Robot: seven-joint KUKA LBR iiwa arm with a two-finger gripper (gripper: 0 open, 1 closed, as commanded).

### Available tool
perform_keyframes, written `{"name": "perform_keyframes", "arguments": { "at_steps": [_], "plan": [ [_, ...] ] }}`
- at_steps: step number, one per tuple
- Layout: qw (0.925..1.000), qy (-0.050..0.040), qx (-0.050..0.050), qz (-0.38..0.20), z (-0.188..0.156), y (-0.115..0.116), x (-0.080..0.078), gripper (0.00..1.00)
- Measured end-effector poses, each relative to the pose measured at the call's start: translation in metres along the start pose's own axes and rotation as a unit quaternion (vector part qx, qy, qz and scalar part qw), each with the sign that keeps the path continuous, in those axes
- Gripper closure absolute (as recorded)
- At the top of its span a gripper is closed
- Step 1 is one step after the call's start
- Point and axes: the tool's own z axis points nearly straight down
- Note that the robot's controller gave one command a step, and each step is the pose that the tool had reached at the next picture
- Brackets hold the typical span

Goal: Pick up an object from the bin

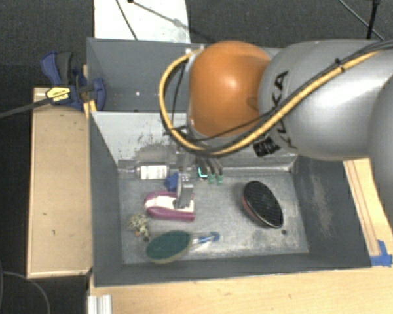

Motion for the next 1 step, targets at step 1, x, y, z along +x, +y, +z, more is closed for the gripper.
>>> {"name": "perform_keyframes", "arguments": {
  "at_steps": [1],
  "plan": [
    [0.9947, 0.0006, 0.001, -0.103, 0.0936, -0.0072, 0.0668, 0.0]
  ]
}}
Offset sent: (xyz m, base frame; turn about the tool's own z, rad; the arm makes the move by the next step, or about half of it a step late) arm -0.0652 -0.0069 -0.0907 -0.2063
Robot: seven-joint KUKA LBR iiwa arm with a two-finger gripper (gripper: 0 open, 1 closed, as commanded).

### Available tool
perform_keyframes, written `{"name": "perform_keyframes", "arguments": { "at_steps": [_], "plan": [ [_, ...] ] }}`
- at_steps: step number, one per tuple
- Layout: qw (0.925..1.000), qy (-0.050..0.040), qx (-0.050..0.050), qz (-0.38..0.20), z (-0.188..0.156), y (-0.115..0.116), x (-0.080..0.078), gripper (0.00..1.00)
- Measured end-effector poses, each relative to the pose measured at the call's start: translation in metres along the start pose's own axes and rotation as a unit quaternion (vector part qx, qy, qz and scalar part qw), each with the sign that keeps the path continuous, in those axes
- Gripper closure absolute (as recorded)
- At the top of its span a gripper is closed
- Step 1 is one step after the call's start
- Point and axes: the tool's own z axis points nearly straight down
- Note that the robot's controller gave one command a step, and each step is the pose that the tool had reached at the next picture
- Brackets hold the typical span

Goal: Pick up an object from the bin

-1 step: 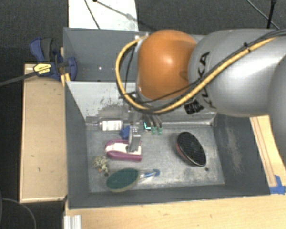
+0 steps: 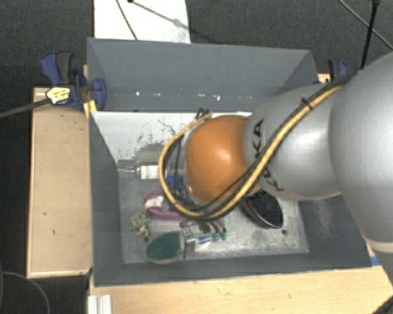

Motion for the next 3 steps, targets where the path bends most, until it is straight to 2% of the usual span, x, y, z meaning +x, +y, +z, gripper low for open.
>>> {"name": "perform_keyframes", "arguments": {
  "at_steps": [1, 2, 3],
  "plan": [
    [0.9999, -0.0091, -0.001, -0.013, 0.05, 0.023, 0.0, 0.0],
    [0.9999, -0.0051, -0.001, -0.009, 0.05, 0.021, 0.003, 1.0],
    [0.9998, -0.0089, -0.001, -0.018, -0.061, 0.01, -0.021, 1.0]
  ]
}}
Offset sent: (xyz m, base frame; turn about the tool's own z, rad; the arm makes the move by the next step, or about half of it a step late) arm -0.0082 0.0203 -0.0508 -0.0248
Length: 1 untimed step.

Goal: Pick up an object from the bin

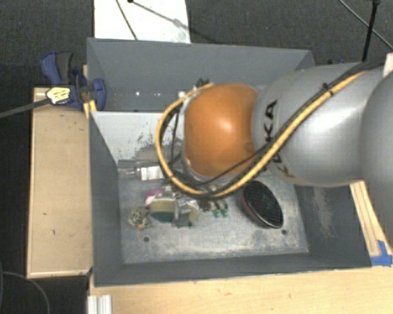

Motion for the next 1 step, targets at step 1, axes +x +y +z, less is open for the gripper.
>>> {"name": "perform_keyframes", "arguments": {
  "at_steps": [1],
  "plan": [
    [1.0, -0.0006, 0.0, -0.002, -0.0842, -0.0194, -0.0213, 1.0]
  ]
}}
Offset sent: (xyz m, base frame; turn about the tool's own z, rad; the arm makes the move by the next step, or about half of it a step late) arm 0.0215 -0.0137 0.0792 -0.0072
